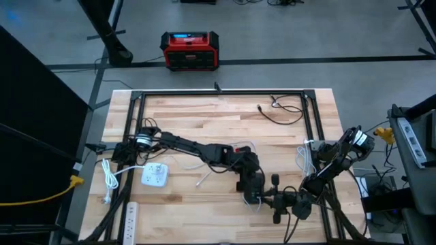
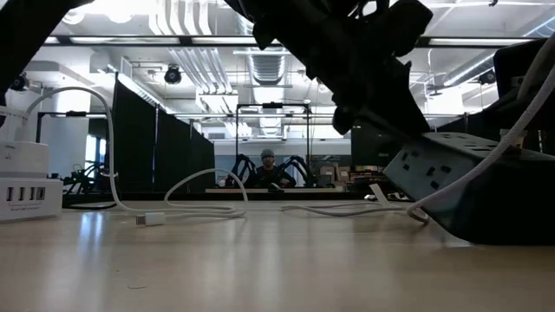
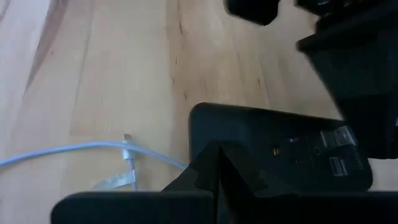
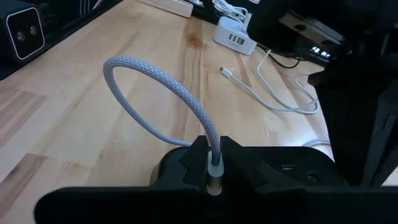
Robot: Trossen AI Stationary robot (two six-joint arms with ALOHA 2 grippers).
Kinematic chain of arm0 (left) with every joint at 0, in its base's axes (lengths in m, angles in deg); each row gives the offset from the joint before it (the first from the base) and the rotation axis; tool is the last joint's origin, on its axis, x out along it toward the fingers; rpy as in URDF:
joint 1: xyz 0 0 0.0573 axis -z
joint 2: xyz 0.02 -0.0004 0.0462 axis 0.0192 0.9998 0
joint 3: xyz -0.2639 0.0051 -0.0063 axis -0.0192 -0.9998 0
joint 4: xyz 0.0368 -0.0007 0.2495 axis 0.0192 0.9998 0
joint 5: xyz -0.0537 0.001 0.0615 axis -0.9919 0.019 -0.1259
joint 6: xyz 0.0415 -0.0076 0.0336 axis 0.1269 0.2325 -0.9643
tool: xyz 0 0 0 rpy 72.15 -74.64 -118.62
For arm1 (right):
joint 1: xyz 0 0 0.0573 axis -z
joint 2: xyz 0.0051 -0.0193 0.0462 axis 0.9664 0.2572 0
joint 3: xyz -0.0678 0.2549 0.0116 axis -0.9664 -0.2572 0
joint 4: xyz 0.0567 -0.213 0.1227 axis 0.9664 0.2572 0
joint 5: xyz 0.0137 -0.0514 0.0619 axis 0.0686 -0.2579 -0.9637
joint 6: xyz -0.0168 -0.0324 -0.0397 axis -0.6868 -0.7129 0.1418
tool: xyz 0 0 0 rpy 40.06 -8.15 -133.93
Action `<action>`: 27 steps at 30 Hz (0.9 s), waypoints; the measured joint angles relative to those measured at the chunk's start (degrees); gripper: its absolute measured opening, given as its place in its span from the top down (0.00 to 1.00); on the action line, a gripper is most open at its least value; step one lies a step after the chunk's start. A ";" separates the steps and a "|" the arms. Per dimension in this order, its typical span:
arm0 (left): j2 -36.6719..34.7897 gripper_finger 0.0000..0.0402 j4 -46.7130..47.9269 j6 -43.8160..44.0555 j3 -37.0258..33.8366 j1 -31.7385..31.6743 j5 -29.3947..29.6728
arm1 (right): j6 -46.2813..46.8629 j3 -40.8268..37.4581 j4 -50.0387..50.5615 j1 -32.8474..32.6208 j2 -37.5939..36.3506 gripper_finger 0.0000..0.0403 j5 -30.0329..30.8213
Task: Insert USB
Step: Insert the purple charger cable into the black outlet extension
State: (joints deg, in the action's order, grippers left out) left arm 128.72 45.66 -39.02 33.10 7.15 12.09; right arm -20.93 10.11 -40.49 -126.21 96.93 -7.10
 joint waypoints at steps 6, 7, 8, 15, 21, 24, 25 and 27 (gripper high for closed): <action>0.00 1.00 0.22 0.48 0.00 0.48 -0.51 | -1.09 0.00 -0.23 -0.02 0.00 0.96 -0.27; 0.00 1.00 0.20 0.66 0.00 0.50 -0.53 | -1.69 0.00 -0.50 -0.04 0.00 0.96 -0.33; 0.00 1.00 0.22 0.80 0.00 0.52 -0.57 | -2.28 0.06 -0.68 -0.04 0.00 0.96 -0.44; 0.00 1.00 0.26 0.84 0.00 0.66 -0.93 | -5.55 0.81 -0.48 -0.06 0.02 0.96 -0.44; 0.00 1.00 0.35 0.82 0.00 0.66 -0.96 | -5.90 0.83 -0.61 -0.06 0.02 0.96 -0.25; 0.00 1.00 0.42 0.82 0.02 0.66 -0.98 | -5.89 0.85 -0.63 -0.08 0.02 0.96 0.15; 0.00 1.00 0.46 0.82 0.02 0.66 -0.98 | -5.90 0.85 -0.61 -0.16 0.02 0.96 0.39; 0.00 1.00 0.57 0.82 0.02 0.66 -0.98 | -5.99 0.85 -0.58 -0.27 0.04 0.96 0.83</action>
State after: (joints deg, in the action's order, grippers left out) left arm 128.72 46.22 -38.20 33.12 7.81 11.11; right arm -26.92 10.96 -41.07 -126.48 96.97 -6.27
